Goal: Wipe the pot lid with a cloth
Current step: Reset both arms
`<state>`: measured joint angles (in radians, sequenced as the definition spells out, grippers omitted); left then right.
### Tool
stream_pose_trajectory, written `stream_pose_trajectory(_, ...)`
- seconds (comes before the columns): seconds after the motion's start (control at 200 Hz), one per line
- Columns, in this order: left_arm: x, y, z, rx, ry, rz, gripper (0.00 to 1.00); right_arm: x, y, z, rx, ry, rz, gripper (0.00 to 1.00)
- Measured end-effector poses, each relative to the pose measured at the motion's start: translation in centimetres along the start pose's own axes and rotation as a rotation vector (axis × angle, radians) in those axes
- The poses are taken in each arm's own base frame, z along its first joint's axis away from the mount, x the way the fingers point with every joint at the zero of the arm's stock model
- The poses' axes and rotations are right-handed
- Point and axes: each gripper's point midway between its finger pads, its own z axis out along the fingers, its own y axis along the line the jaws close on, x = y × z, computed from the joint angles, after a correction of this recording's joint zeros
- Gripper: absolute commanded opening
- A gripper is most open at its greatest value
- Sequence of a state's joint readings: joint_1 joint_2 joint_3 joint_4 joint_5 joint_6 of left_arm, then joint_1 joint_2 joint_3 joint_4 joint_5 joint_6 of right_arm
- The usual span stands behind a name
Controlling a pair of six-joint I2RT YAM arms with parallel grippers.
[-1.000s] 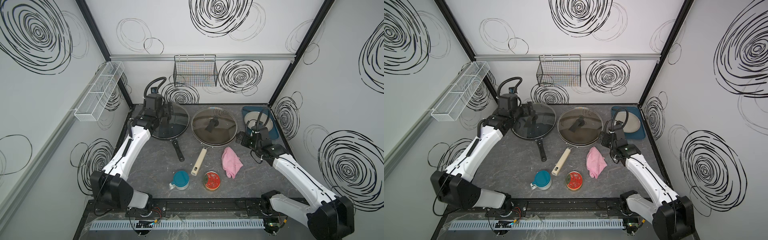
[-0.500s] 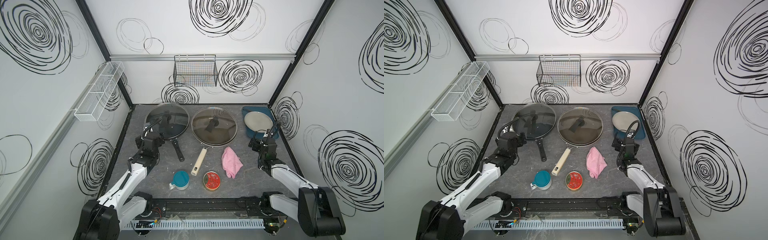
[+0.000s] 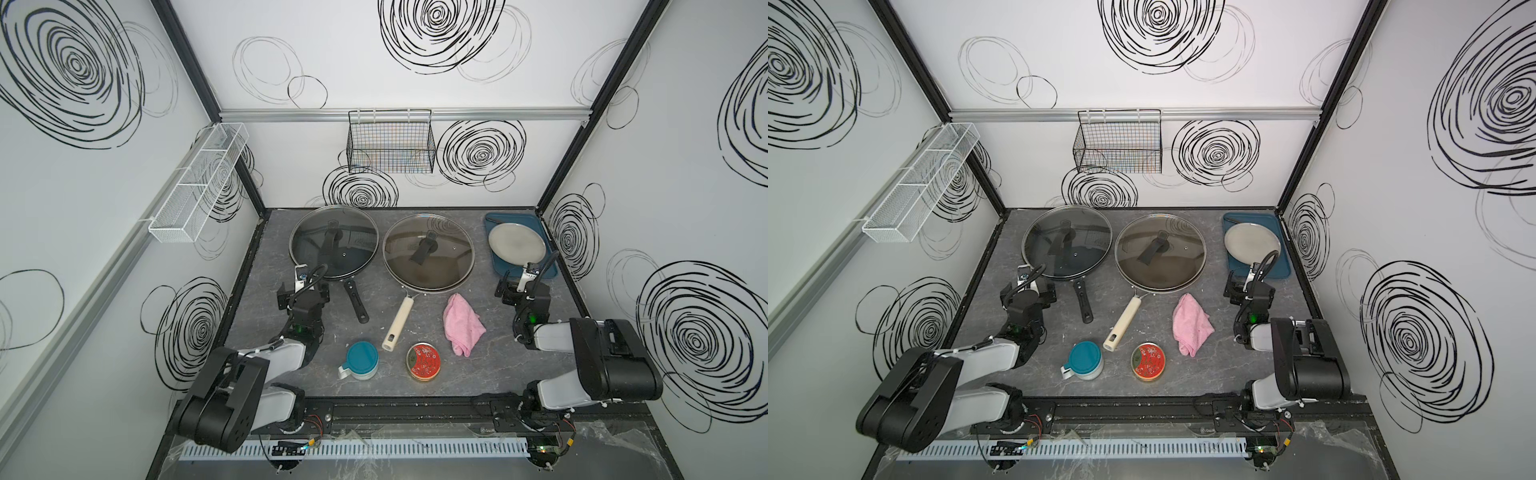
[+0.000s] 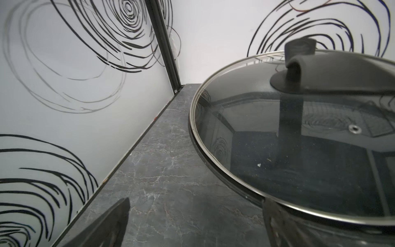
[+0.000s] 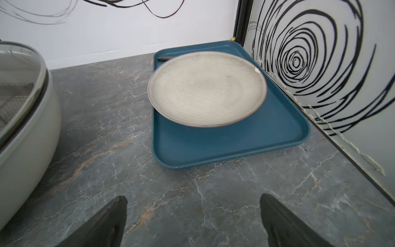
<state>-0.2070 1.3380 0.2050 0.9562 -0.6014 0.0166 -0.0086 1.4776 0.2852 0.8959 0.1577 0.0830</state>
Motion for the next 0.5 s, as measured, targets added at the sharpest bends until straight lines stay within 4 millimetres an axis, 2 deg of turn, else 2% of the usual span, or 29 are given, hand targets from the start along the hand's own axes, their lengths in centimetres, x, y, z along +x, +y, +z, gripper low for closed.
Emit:
stream_pose_trajectory(0.155, 0.5, -0.2, 0.8, 0.047, -0.040, -0.038, 0.99, -0.7, 0.5, 0.1, -0.026, -0.018, 0.003, 1.00)
stream_pose_trajectory(0.5, -0.7, -0.4, 1.5, 0.127, -0.096, -0.107, 0.99, -0.7, 0.6, 0.1, -0.033, -0.019, 0.002, 1.00)
